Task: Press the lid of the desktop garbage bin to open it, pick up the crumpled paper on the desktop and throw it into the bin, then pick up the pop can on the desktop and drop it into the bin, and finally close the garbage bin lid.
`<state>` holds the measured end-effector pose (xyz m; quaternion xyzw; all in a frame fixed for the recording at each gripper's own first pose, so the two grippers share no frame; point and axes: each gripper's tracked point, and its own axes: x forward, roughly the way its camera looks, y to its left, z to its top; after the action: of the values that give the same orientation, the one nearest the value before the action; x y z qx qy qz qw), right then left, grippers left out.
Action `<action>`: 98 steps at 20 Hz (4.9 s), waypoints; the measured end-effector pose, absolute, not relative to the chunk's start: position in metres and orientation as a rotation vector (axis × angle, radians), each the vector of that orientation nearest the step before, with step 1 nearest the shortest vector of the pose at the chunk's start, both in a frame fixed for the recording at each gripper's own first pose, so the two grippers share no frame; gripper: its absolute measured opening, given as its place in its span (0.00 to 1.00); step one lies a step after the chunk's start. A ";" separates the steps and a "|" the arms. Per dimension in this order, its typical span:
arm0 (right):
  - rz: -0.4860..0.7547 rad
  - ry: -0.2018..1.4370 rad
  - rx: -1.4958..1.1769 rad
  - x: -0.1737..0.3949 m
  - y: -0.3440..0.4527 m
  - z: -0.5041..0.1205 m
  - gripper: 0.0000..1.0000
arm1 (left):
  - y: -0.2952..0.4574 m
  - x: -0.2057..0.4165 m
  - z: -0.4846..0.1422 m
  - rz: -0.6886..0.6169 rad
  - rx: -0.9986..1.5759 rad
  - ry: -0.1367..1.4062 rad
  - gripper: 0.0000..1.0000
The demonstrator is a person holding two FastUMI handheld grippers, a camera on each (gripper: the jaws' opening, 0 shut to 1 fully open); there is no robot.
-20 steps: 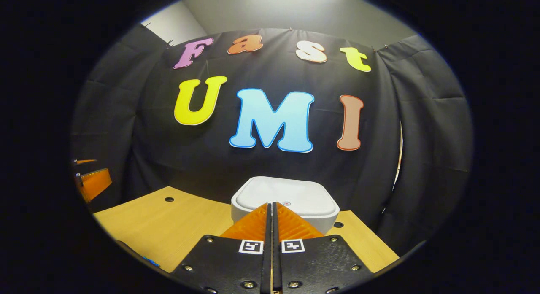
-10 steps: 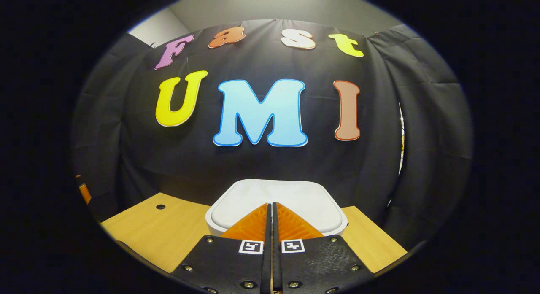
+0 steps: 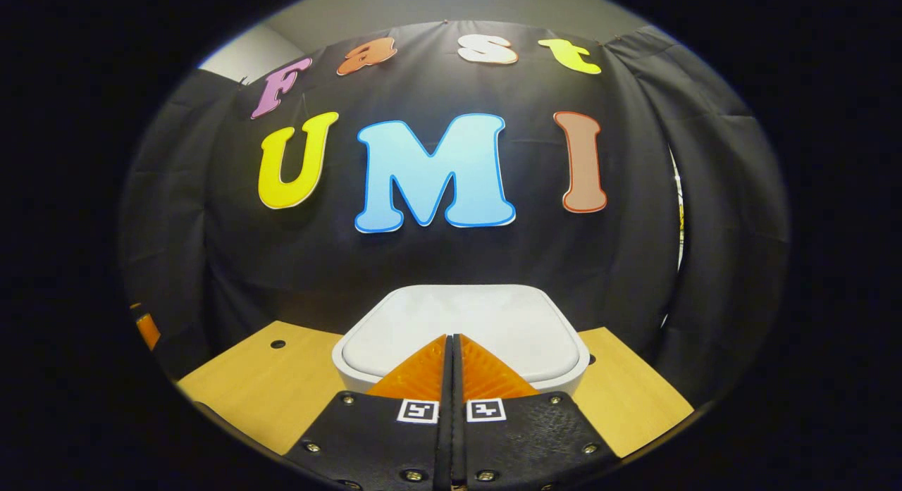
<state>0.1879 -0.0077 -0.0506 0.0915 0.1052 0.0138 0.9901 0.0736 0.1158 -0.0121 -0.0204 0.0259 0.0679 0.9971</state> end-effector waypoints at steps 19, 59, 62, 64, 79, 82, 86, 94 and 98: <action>-0.019 0.088 -0.015 0.172 0.002 -0.001 0.00 | 0.113 0.052 -0.011 0.157 -0.037 0.044 0.96; -0.128 0.230 0.119 0.047 0.016 -0.038 0.53 | 0.093 -0.017 -0.324 -0.123 0.028 0.709 0.99; -0.176 0.226 0.112 0.041 0.018 -0.030 0.74 | 0.088 -0.021 -0.334 -0.176 0.020 0.725 0.95; -0.192 0.213 0.090 0.039 0.019 -0.023 0.90 | 0.091 -0.023 -0.341 -0.186 0.019 0.739 0.99; -0.113 0.219 0.042 0.012 -0.012 -0.037 0.89 | 0.104 -0.029 -0.362 -0.031 -0.002 0.766 0.77; -0.109 0.201 0.034 0.002 -0.029 -0.038 0.89 | 0.110 -0.025 -0.362 0.029 -0.021 0.724 0.49; -0.076 0.192 0.050 -0.009 -0.047 -0.044 0.89 | 0.112 -0.025 -0.362 0.049 -0.021 0.686 0.23; -0.004 0.178 0.062 -0.019 -0.065 -0.048 0.89 | 0.107 -0.018 -0.352 0.097 0.039 0.697 0.13; -0.059 0.157 0.039 -0.023 -0.076 -0.040 0.89 | 0.100 -0.012 -0.321 0.099 0.000 0.644 0.15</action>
<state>-0.0232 -0.0755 -0.0400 0.0197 0.0785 -0.0295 0.9963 -0.0116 0.0996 -0.3214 0.0002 0.3163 0.0485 0.9474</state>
